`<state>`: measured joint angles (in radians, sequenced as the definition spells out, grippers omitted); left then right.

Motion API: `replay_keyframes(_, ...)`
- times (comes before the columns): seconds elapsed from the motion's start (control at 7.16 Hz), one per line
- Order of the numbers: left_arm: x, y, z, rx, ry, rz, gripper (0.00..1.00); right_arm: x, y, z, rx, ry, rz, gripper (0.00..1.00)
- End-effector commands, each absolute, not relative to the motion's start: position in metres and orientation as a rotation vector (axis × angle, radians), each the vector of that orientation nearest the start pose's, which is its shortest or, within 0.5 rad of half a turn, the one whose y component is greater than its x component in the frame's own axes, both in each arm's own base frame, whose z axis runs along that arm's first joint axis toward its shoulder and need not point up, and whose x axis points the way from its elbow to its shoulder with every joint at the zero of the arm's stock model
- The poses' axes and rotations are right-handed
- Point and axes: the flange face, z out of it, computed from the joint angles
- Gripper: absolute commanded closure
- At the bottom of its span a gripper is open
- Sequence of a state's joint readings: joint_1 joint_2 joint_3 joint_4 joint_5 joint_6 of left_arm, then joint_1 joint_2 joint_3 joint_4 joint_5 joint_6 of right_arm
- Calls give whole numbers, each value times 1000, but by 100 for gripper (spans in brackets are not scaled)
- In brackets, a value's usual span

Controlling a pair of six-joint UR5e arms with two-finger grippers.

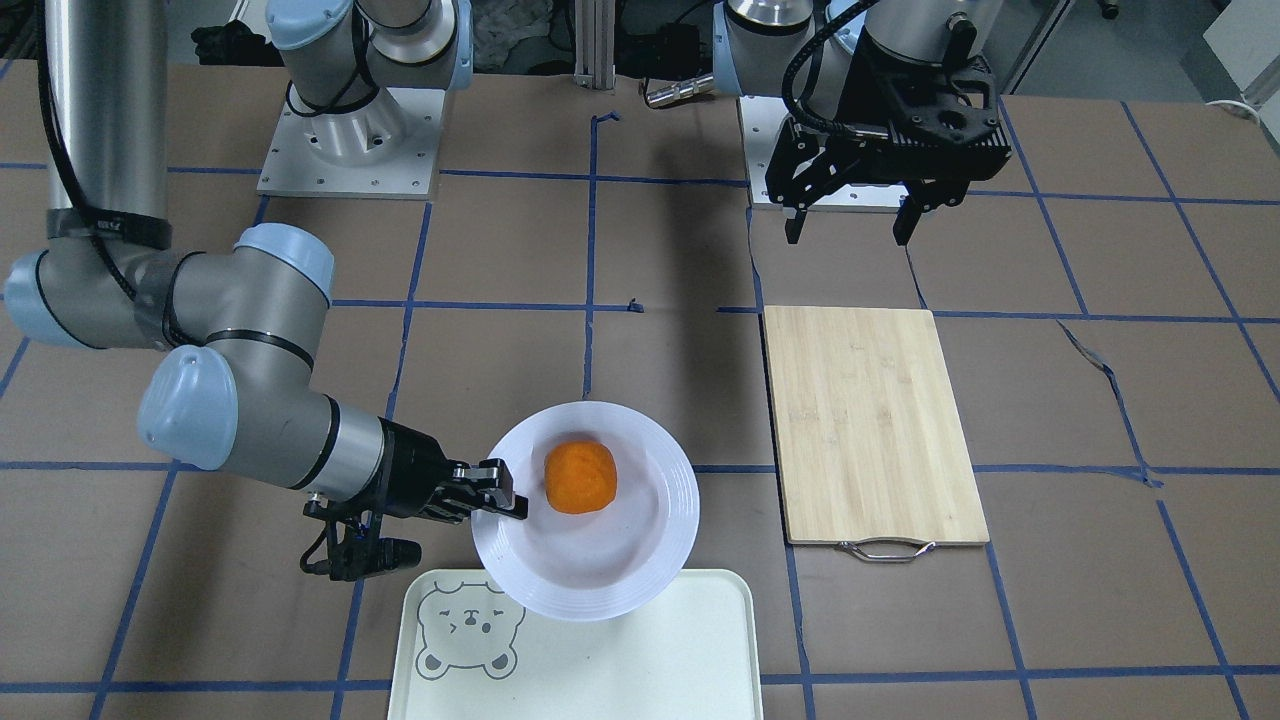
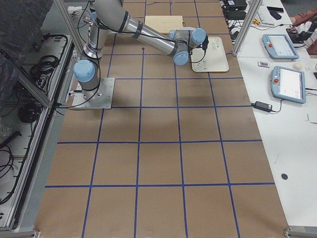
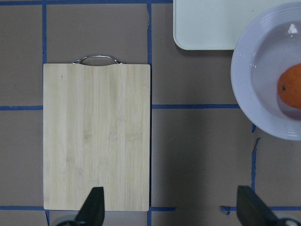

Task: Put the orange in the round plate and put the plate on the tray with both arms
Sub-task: 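Slide the bowl with the right gripper onto the bear-printed tray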

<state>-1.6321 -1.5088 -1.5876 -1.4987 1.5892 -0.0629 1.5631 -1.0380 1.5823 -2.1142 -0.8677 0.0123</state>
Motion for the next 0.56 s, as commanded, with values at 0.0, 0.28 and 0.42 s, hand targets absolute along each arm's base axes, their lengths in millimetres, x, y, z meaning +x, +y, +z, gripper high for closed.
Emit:
replay_keyframes(0.0,-160,-467,518,-4,3125,-186,0,180,-683,238,48,2448,-16,100)
replay_keyframes(0.28,-160,-466,518,-4,3125,-186,0,166,-709,216,71,2450,-27,100)
replay_keyframes(0.42,-160,-464,519,-4,3125,-189,0,166,-723,209,73,2452,-34,100)
